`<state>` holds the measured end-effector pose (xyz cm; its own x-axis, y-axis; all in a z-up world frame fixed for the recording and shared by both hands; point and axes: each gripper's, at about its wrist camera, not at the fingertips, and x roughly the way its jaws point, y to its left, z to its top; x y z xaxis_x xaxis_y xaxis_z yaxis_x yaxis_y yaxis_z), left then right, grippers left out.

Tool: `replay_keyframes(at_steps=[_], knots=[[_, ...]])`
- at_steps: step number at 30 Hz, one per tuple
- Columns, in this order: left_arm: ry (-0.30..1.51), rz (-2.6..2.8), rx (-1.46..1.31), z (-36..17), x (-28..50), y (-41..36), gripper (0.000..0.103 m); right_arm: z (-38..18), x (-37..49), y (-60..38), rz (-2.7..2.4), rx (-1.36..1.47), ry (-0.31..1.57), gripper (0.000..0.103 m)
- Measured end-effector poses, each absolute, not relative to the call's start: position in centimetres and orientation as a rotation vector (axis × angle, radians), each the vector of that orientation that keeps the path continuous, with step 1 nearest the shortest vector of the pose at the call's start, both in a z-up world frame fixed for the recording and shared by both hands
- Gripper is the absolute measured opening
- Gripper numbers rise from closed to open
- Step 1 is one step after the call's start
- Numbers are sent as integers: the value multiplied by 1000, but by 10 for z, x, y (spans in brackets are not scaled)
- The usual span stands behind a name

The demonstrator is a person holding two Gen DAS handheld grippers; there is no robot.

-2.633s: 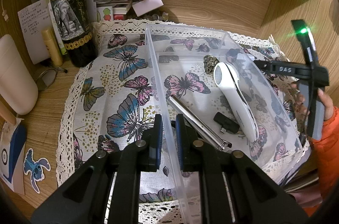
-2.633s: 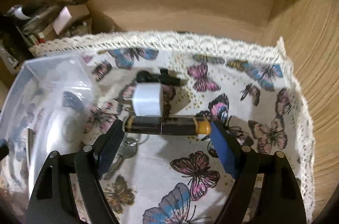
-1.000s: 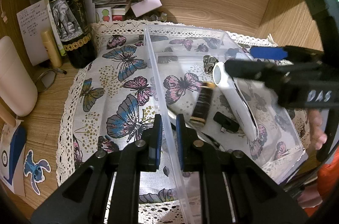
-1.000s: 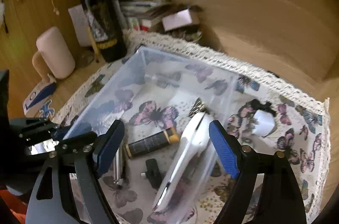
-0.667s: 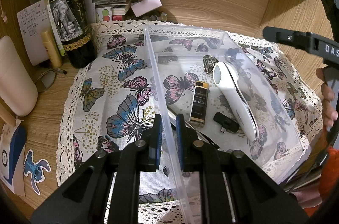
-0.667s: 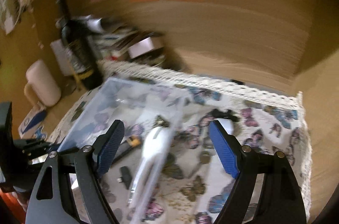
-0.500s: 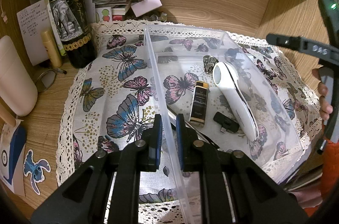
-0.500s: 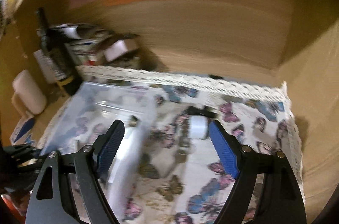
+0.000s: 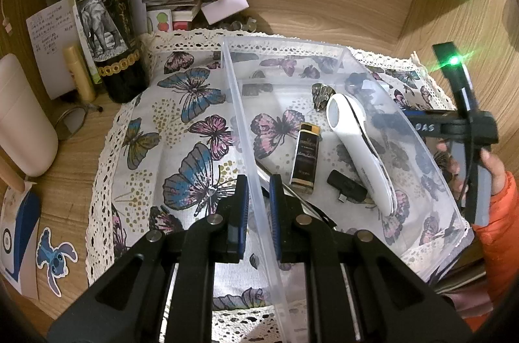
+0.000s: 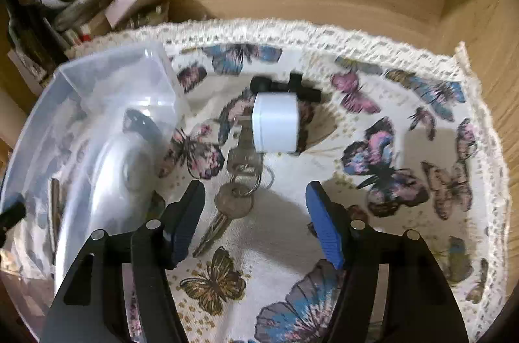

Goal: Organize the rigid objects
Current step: 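Grasp the silver keys on the cloth with the right tool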

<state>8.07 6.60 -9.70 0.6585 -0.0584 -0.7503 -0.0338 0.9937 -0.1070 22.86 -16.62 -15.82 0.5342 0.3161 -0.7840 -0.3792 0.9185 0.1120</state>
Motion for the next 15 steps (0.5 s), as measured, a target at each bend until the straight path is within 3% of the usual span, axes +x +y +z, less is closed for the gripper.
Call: replay_keyframes(at_steps=[3, 6, 8, 15], knots=[[852, -14, -115, -97, 80, 66, 13, -163, 227, -159, 404, -122, 898, 59], [851, -14, -116, -97, 80, 66, 13, -163, 223, -153, 404, -168, 871, 42], [851, -14, -116, -97, 80, 66, 13, -162, 220, -151, 419, -185, 865, 23], [852, -14, -115, -97, 80, 66, 13, -154, 207, -155, 412, -193, 823, 23]])
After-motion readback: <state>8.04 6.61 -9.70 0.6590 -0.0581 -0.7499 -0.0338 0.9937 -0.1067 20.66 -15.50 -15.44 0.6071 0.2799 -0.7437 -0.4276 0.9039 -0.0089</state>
